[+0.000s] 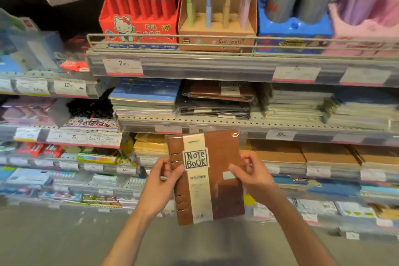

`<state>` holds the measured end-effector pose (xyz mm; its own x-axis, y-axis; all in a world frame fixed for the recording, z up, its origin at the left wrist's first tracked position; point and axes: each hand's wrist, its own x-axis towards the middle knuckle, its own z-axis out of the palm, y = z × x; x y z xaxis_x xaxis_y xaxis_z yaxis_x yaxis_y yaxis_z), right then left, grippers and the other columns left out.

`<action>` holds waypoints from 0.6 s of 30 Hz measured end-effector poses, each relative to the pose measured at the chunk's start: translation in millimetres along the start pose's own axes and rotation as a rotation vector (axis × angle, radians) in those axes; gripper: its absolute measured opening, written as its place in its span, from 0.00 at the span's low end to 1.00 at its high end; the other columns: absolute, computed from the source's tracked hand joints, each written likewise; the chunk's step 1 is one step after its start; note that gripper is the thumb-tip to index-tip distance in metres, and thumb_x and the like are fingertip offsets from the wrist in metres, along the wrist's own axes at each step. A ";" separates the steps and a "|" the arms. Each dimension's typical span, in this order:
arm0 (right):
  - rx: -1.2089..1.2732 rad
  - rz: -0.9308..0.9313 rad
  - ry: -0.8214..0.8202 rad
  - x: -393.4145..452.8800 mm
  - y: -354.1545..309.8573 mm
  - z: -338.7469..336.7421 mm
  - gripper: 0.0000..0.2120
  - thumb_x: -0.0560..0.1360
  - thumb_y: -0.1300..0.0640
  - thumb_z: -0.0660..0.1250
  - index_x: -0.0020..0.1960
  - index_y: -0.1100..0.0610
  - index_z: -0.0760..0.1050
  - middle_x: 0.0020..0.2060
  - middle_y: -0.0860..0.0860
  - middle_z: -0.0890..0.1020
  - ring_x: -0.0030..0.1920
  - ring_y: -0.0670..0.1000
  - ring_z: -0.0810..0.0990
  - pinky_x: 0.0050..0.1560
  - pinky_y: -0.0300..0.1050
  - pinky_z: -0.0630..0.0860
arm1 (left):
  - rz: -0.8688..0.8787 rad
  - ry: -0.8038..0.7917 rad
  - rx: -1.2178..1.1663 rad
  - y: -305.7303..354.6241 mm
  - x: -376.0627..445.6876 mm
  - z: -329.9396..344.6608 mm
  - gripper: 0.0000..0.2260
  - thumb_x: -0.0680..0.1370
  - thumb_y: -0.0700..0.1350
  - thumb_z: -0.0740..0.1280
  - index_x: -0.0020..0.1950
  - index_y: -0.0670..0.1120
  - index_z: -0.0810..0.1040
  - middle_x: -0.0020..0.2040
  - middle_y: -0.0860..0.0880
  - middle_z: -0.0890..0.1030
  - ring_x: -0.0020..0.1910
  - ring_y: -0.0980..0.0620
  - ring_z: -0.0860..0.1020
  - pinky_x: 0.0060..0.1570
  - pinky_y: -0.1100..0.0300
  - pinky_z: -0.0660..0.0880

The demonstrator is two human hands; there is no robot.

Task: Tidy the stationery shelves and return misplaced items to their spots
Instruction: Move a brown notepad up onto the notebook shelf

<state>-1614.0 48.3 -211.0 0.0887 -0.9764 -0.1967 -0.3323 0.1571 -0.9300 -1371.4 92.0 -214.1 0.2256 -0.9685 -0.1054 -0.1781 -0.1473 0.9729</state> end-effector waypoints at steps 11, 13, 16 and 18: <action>0.108 -0.143 0.157 19.6 -66.5 -49.0 0.12 0.78 0.46 0.68 0.57 0.45 0.70 0.53 0.48 0.83 0.51 0.46 0.84 0.57 0.50 0.80 | 0.162 0.014 0.156 95.3 54.4 19.1 0.14 0.76 0.62 0.67 0.55 0.55 0.77 0.46 0.54 0.85 0.44 0.58 0.84 0.49 0.53 0.81; 0.149 -0.118 0.175 23.7 -74.8 -48.7 0.11 0.76 0.42 0.68 0.56 0.43 0.71 0.54 0.48 0.84 0.53 0.48 0.84 0.60 0.55 0.79 | 0.150 0.002 0.170 105.1 64.5 17.8 0.16 0.75 0.64 0.67 0.55 0.54 0.78 0.46 0.54 0.86 0.44 0.57 0.84 0.48 0.52 0.82; 0.188 -0.090 0.220 31.9 -85.0 -44.6 0.24 0.74 0.38 0.68 0.66 0.48 0.72 0.59 0.50 0.82 0.60 0.51 0.81 0.64 0.59 0.77 | 0.121 -0.006 0.162 117.7 74.3 16.0 0.20 0.75 0.63 0.67 0.57 0.50 0.77 0.45 0.51 0.86 0.41 0.55 0.85 0.44 0.54 0.83; 0.218 -0.059 0.246 39.9 -89.9 -42.1 0.24 0.77 0.42 0.68 0.68 0.51 0.71 0.59 0.51 0.82 0.60 0.53 0.81 0.63 0.57 0.78 | 0.126 -0.002 0.153 125.6 76.8 14.6 0.21 0.75 0.63 0.67 0.60 0.49 0.77 0.44 0.52 0.85 0.41 0.55 0.84 0.45 0.53 0.82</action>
<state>-1620.1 -11.0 -122.2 -0.1368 -0.9870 -0.0842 -0.1227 0.1012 -0.9873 -1390.4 -3.8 -103.0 0.1906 -0.9816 0.0147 -0.3479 -0.0535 0.9360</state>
